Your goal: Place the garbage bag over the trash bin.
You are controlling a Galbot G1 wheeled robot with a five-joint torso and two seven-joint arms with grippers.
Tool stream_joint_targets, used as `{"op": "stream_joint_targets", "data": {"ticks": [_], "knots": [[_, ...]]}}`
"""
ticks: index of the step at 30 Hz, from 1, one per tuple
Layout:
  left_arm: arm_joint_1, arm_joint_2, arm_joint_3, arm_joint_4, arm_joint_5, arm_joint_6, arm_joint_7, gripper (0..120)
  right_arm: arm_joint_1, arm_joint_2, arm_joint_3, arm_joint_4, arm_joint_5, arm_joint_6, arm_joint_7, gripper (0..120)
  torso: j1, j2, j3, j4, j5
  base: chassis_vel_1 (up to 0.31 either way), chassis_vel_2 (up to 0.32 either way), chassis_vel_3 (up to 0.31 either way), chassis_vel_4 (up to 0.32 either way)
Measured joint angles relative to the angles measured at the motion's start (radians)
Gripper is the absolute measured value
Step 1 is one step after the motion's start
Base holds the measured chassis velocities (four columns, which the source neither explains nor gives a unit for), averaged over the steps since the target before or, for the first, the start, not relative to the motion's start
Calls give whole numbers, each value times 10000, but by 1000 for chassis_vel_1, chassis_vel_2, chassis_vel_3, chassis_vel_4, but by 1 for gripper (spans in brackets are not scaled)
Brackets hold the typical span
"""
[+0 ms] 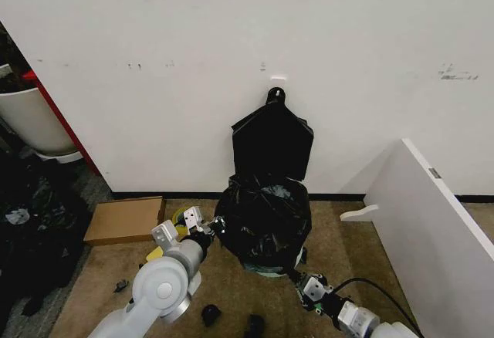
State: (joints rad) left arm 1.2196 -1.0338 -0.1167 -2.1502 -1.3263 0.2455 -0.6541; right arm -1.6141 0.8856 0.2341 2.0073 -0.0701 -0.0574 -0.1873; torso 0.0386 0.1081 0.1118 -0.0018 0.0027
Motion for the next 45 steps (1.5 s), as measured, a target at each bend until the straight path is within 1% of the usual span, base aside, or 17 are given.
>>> {"op": "stream_joint_targets", "data": {"ticks": [3,6,7,12,14,16,19,20,23,26,27,30,33,39,41,42,45], "knots": [[-1,-13,-5,113,29,-15,7,4,-251,-8,65,203,34,353,-68,1,0,0,0,-2,-2,0,0,0,0],[-44,-151,-4,221,50,-25,3,4,-472,-14,112,298,37,746,-169,15,0,0,0,-1,-2,0,0,0,0],[-44,-151,-4,221,50,-25,3,4,-472,-14,112,298,37,746,-169,15,0,0,0,-1,-2,0,0,0,0],[-168,-296,-44,372,70,-54,-61,4,-625,-5,298,95,431,1827,-407,36,0,0,0,-2,-2,0,0,0,0],[-174,-282,-53,385,72,-57,-70,4,-644,-14,305,84,682,1967,-493,39,0,0,0,-2,-2,0,0,0,0],[-201,-262,-63,426,74,-68,-92,4,-681,-22,348,20,1484,2375,-927,46,0,0,0,0,0,0,0,0,0],[-337,-261,-63,566,83,-91,-138,4,-660,88,614,-213,3147,3269,-2570,61,0,0,0,-2,0,0,0,0,0],[-337,-261,-63,566,83,-91,-138,4,-660,88,614,-213,3147,3269,-2570,61,0,0,0,-2,0,0,0,0,0],[-413,-254,-79,665,86,-150,-167,4,-674,135,780,-318,3783,3612,-3509,71,0,0,0,-1,-2,0,0,0,0],[-572,-225,-109,784,53,-243,-275,4,-717,177,994,-550,3903,3720,-4083,88,0,0,0,-1,-2,0,0,0,0],[-572,-225,-109,784,53,-243,-275,4,-717,177,994,-550,3903,3720,-4083,88,0,0,0,-1,-2,0,0,0,0],[-731,-158,-115,796,8,-250,-337,4,-649,210,1086,-884,4093,3718,-3850,98,0,0,0,-2,0,0,0,0,0],[-753,-60,-112,777,160,-250,-313,4,-697,223,1278,-792,4464,3645,-3604,100,0,0,0,-2,1,0,0,0,0],[-362,250,109,717,1387,-189,266,4,-920,193,1771,1040,5524,2870,-2214,100,0,0,0,-1,-1,0,0,0,0],[-182,286,216,672,1860,-122,533,4,-796,183,1783,1731,5310,2575,-1550,100,0,0,0,-2,-4,0,0,0,0],[-182,286,216,672,1860,-122,533,4,-796,183,1783,1731,5310,2575,-1550,100,0,0,0,-2,-4,0,0,0,0],[-13,296,288,582,2437,-94,869,4,-468,171,1623,2278,4648,2039,-521,100,0,1,0,0,-4,0,0,0,0]]}}
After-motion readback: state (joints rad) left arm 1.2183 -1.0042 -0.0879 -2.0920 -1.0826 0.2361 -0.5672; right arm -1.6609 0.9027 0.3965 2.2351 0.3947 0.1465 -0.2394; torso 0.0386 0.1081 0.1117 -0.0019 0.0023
